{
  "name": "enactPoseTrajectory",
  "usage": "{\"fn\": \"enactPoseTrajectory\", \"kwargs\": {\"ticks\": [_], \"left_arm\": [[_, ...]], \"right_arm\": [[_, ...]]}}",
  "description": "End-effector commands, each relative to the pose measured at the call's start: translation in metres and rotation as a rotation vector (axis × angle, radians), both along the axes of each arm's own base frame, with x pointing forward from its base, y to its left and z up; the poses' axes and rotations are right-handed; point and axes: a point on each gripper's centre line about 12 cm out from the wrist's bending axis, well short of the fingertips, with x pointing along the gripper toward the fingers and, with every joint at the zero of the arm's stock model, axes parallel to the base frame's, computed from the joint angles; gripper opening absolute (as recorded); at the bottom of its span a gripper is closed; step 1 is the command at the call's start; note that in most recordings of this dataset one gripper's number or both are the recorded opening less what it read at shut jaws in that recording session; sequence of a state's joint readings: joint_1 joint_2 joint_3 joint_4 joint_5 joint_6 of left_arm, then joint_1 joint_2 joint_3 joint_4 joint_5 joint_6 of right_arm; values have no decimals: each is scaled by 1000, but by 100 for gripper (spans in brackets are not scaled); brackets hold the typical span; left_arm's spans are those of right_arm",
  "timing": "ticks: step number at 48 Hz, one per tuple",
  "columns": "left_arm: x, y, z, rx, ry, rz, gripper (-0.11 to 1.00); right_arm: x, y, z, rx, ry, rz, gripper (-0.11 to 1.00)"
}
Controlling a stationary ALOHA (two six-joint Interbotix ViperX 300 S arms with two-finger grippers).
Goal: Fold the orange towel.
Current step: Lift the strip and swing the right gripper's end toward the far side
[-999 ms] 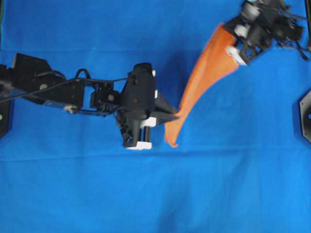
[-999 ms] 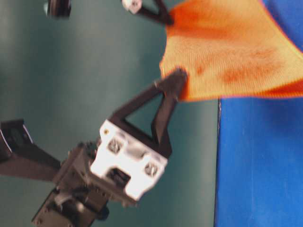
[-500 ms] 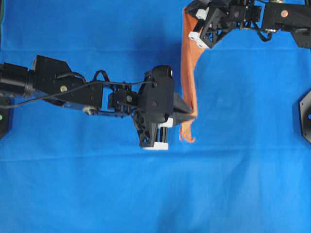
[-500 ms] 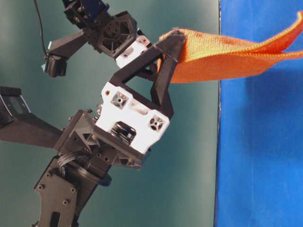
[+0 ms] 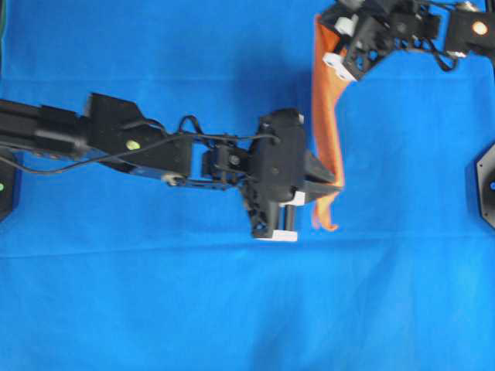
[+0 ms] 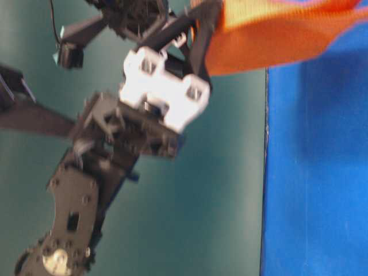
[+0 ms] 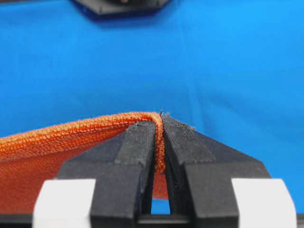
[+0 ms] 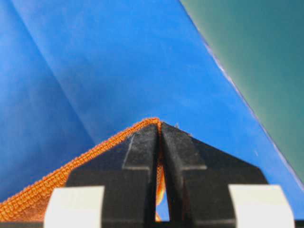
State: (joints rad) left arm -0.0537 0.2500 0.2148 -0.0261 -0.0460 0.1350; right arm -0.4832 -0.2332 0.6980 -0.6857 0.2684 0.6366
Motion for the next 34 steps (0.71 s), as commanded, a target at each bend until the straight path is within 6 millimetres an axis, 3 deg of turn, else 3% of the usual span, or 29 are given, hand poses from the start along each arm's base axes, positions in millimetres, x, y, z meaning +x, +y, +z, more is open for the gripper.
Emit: {"fn": "enactPoseTrajectory", "kwargs": {"ticks": [1, 9, 18, 26, 34], "left_arm": [[17, -15, 27, 24, -88, -39, 1], [38, -20, 21, 38, -95, -50, 1], [35, -19, 7, 11, -59, -39, 1], [15, -18, -7, -2, -6, -31, 1], [-14, -16, -28, -44, 57, -10, 1]], "right_arm": [[-15, -1, 15, -24, -40, -24, 2], [-29, 5, 14, -24, -39, -29, 2], [-24, 3, 8, -21, -18, -21, 2], [1, -3, -3, -6, -19, 20, 2], [39, -8, -17, 9, -24, 77, 2]]}}
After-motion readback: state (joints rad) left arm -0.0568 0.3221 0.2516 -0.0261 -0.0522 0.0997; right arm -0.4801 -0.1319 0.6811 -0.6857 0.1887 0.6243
